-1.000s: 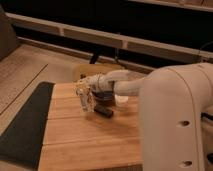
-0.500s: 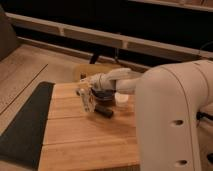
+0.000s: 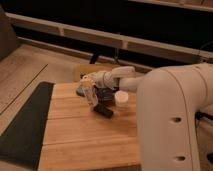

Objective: Stand the bottle upright

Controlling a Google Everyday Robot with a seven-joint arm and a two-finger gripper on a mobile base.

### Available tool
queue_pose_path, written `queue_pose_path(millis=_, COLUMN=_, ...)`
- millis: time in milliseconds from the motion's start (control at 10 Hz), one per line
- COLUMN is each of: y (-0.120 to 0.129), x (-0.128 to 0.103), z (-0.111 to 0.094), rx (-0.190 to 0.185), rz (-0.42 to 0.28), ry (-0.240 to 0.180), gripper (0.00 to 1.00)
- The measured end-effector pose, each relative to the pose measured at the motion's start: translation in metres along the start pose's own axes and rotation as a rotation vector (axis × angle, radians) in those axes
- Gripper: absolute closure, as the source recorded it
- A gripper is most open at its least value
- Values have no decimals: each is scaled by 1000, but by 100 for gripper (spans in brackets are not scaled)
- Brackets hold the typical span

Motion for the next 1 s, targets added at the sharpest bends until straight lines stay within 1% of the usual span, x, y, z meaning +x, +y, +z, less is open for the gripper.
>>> queue_pose_path(millis=100, y=-3, x=-2, z=3, rx=-11, rz=-15, ry=-24, gripper=96)
queue_pose_path(millis=200, y=-4, x=-4, z=9, rx=-35, rz=-32, ry=-63, gripper=96)
queue_pose_path(millis=300, y=-4, x=-3, z=16, rx=-64, rz=-40, ry=-97, gripper=96)
queue_pose_path(millis=500, y=-2, x=1, z=29, rx=-117, rz=-42, ry=-148, gripper=96)
queue_pose_path(millis=600, y=-2, x=7, z=35, rx=-149, rz=-39, ry=-181, gripper=96)
queue_pose_path(millis=700, y=-3, x=13, z=40, rx=-171, rz=-39, ry=-195, gripper=96)
queue_pose_path(millis=800, y=-3, x=19, z=47, rx=-197, rz=-34, ry=-197, gripper=96)
queue_pose_path(millis=900, y=-3, x=20, z=50, rx=-212, rz=-29, ry=-199, gripper=93)
queue_pose_path(millis=1000, y=-6, x=23, z=52, rx=-220, rz=-28, ry=-193, gripper=85)
